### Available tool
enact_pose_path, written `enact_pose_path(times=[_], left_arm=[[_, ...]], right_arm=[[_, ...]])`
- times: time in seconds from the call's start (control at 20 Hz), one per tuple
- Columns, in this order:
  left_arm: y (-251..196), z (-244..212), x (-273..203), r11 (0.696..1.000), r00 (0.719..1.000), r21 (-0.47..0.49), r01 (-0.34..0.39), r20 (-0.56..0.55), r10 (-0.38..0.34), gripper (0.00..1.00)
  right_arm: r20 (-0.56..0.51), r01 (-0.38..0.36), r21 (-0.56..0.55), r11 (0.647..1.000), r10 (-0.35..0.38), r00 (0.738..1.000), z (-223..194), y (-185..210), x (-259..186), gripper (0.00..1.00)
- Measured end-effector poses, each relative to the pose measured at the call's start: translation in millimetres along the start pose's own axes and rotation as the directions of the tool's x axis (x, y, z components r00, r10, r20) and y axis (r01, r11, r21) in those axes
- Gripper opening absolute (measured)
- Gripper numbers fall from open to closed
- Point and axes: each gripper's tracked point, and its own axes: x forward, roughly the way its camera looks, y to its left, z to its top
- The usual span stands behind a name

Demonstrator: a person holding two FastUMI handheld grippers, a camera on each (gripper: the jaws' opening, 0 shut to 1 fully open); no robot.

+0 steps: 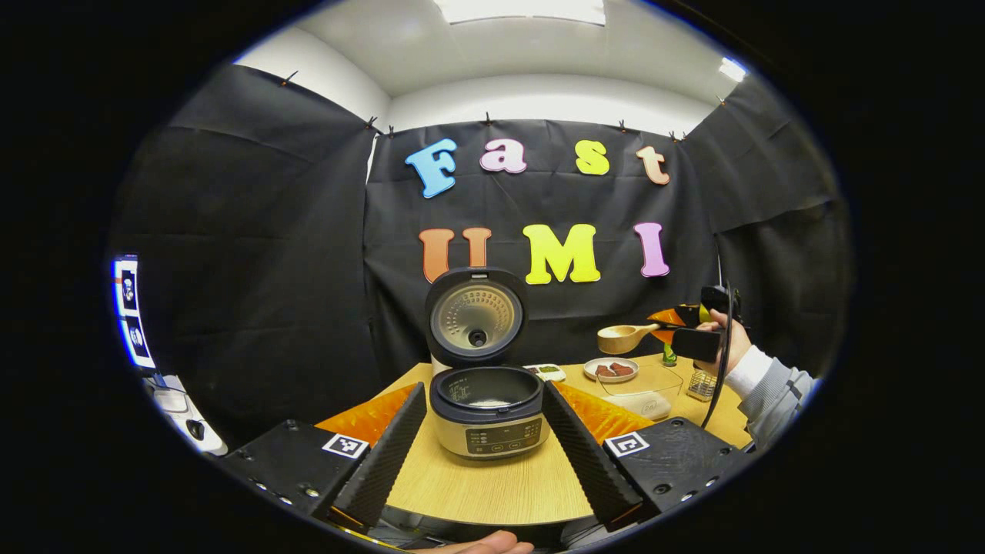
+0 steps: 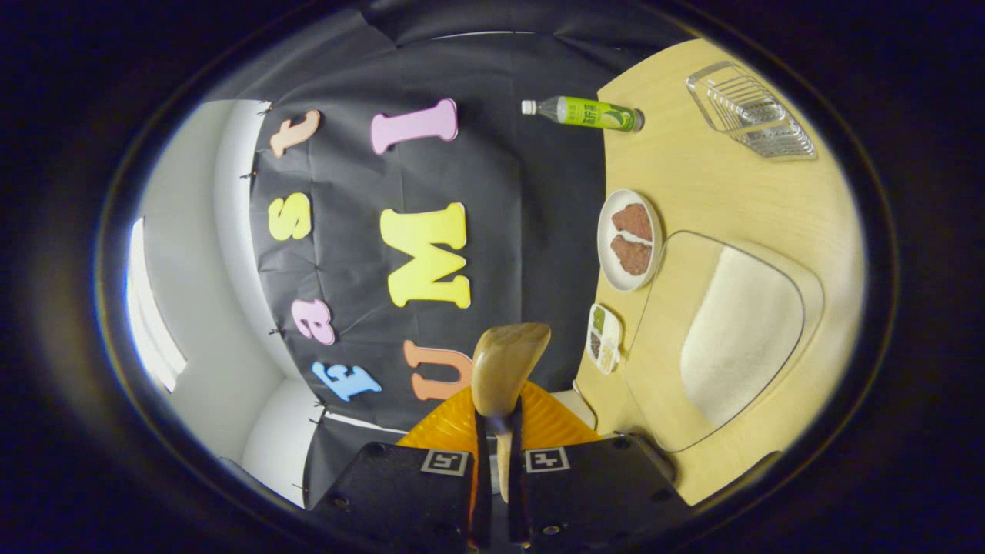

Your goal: Close the left gripper, press the button to open the rice cooker; take a wooden spoon from the chopstick holder with the right hand, scoop a spoonful of rice and pour it into the rice cooker, then put the wooden spoon back into the chopstick holder.

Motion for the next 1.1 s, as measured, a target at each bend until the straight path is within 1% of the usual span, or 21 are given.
enact_pose_path(times=[0.1, 0.25, 0.35, 0.5, 0.6, 0.65, 0.7, 0.85, 1.1], left_arm=[[5, 2, -5, 1.000, 1.000, 0.005, -0.002, 0.005, 0.002, 0.96], [9, -4, -10, 1.000, 1.000, 0.007, -0.005, -0.015, 0.005, 0.96], [15, -11, -14, 1.000, 0.999, 0.012, -0.025, -0.045, 0.026, 0.96], [20, -14, -21, 0.999, 0.997, 0.004, -0.034, -0.065, 0.034, 0.96], [26, -17, -23, 0.999, 0.996, 0.000, -0.041, -0.075, 0.041, 0.96], [30, -18, -24, 0.999, 0.996, -0.001, -0.046, -0.079, 0.045, 0.96], [33, -18, -25, 0.999, 0.996, 0.001, -0.049, -0.077, 0.049, 0.96], [41, -20, -28, 0.999, 0.996, 0.007, -0.053, -0.077, 0.053, 0.96], [52, -21, -34, 0.999, 0.996, 0.007, -0.053, -0.073, 0.053, 0.96]], right_arm=[[-0.032, 0.001, -0.005, 1.000, -0.001, 1.000, -23, 4, 8, 0.13], [-0.062, 0.003, -0.044, 0.999, -0.006, 0.998, -54, 14, 18, 0.13], [-0.077, -0.003, -0.096, 0.995, -0.004, 0.997, -77, 23, 27, 0.13], [-0.095, 0.001, -0.173, 0.985, -0.017, 0.995, -112, 33, 42, 0.13], [-0.110, 0.008, -0.276, 0.961, -0.040, 0.993, -140, 39, 53, 0.13], [-0.113, 0.012, -0.330, 0.944, -0.052, 0.992, -153, 41, 59, 0.10], [-0.121, 0.012, -0.374, 0.927, -0.062, 0.991, -166, 44, 63, 0.13], [-0.104, 0.020, -0.462, 0.887, -0.076, 0.992, -195, 51, 69, 0.14], [-0.090, 0.015, -0.604, 0.797, -0.087, 0.992, -225, 59, 75, 0.13]])
